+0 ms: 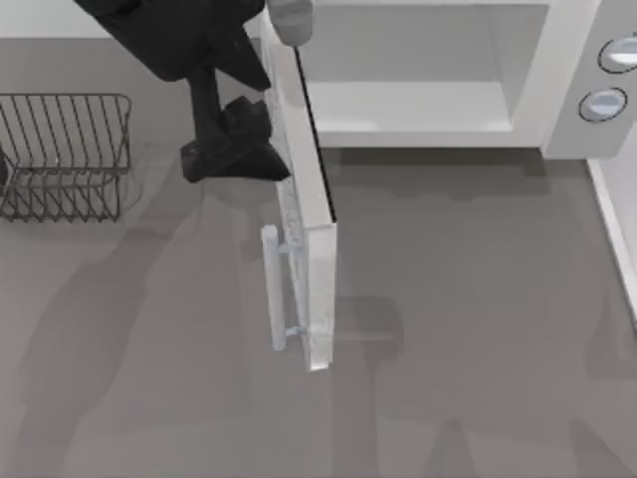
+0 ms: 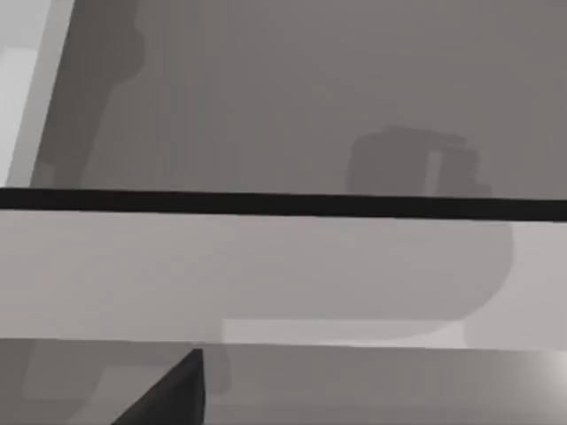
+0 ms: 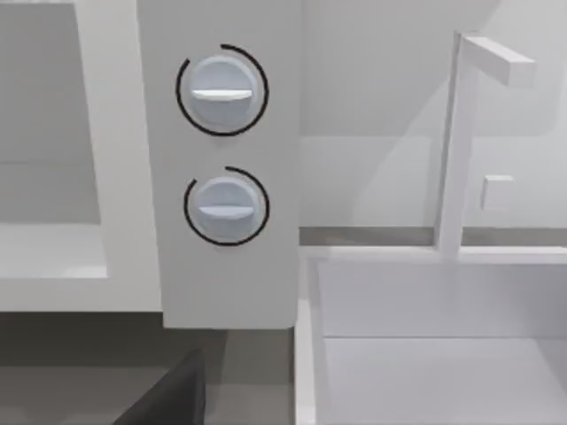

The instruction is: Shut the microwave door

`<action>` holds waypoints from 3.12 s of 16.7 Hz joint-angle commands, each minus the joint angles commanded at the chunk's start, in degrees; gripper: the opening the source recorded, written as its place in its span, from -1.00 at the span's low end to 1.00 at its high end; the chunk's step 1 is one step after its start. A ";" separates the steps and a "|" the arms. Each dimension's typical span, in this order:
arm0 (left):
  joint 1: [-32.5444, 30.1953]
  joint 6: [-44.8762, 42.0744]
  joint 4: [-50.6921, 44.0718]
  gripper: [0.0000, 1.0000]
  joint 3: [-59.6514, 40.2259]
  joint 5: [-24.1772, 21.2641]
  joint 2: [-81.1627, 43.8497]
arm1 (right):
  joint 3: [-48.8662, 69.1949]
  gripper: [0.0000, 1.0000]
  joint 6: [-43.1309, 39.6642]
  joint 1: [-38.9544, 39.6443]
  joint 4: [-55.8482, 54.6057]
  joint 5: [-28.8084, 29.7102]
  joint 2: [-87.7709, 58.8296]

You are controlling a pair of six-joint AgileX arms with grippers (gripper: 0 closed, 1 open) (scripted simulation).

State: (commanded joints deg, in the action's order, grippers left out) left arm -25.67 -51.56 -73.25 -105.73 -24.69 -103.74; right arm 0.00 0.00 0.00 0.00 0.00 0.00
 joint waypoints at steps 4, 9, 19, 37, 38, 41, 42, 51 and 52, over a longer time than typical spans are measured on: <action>-2.06 2.12 6.62 1.00 6.26 0.67 0.16 | 0.00 1.00 0.00 0.00 0.00 0.00 0.00; -2.12 2.18 6.77 0.85 6.41 0.68 0.16 | 0.00 1.00 0.00 0.00 0.00 0.00 0.00; -2.12 2.18 6.77 -0.66 6.41 0.68 0.16 | 0.00 1.00 0.00 0.00 0.00 0.00 0.00; -4.81 5.01 7.51 -1.00 4.19 1.62 -1.68 | 0.00 1.00 0.00 0.00 0.00 0.00 0.00; -4.81 5.01 7.51 -1.00 4.19 1.62 -1.68 | 0.00 1.00 0.00 0.00 0.00 0.00 0.00; -5.17 5.49 7.60 -1.00 3.77 1.73 -1.87 | 0.00 1.00 0.00 0.00 0.00 0.00 0.00; -5.64 5.97 7.64 -1.00 3.33 1.88 -2.31 | 0.00 1.00 0.00 0.00 0.00 0.00 0.00; -7.51 8.05 7.99 -1.00 1.39 2.56 -3.75 | 0.00 1.00 0.00 0.00 0.00 0.00 0.00; -7.96 8.46 7.98 -1.00 0.92 2.68 -4.21 | 0.00 1.00 0.00 0.00 0.00 0.00 0.00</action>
State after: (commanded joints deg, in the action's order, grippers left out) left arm -33.62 -43.10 -65.27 -104.81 -22.01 -107.95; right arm 0.00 0.00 0.00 0.00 0.00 0.00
